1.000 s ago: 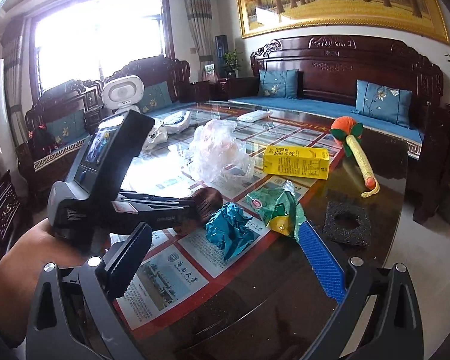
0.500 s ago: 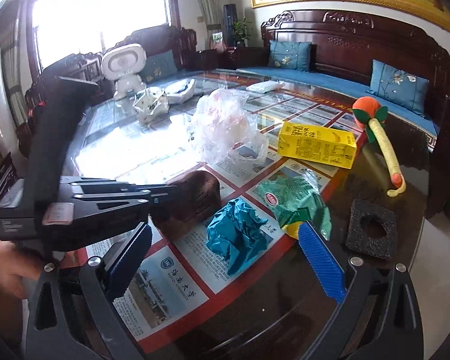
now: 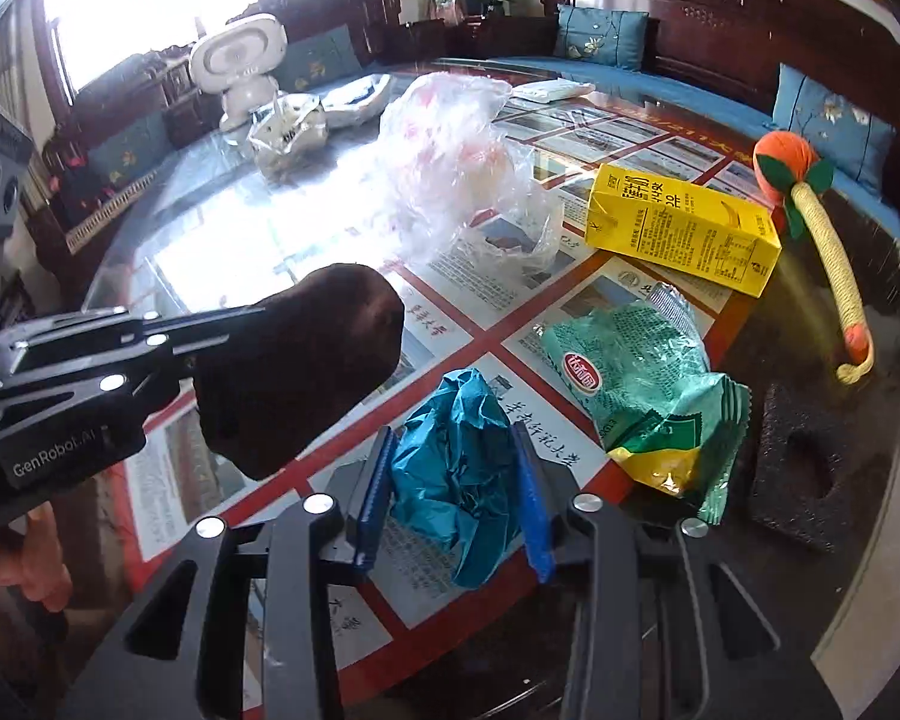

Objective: Collect trash
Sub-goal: 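Grasp the blue plastic with the right gripper while the left holds the cap, then carry both to the yellow bucket, open left gripper while right releases the blue plastic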

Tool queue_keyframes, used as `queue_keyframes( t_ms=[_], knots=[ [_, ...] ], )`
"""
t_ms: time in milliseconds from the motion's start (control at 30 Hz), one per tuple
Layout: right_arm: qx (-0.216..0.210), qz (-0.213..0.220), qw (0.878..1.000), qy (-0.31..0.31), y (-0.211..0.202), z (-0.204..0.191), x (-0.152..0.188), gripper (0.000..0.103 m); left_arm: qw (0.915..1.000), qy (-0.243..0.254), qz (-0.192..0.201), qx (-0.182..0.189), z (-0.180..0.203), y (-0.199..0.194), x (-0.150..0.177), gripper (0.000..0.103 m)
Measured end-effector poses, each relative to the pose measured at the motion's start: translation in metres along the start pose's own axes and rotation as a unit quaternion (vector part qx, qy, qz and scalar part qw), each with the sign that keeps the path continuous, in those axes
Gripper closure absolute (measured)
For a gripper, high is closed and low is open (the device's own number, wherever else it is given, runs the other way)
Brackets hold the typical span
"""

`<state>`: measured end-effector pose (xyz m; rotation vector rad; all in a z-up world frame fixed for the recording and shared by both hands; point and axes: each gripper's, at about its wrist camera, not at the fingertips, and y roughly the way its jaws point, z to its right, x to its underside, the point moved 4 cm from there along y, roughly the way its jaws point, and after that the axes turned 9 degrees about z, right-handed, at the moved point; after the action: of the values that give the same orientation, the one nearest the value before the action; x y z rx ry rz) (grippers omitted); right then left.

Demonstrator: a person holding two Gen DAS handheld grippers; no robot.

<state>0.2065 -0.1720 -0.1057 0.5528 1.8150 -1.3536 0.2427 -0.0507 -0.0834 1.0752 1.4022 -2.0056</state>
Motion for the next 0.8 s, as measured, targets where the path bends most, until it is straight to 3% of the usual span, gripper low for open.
queue_keyframes(
  t_ms=[533,800],
  knots=[
    [-0.01,0.059,0.998,0.016,-0.066,0.003,0.016,0.069,0.9992,0.021,0.022,0.024,0.032,-0.043,0.002,0.095],
    [0.015,0.1,0.994,0.034,-0.14,0.027,0.047,0.069,0.9957,0.055,0.015,0.073,0.094,-0.06,0.013,0.095]
  ],
)
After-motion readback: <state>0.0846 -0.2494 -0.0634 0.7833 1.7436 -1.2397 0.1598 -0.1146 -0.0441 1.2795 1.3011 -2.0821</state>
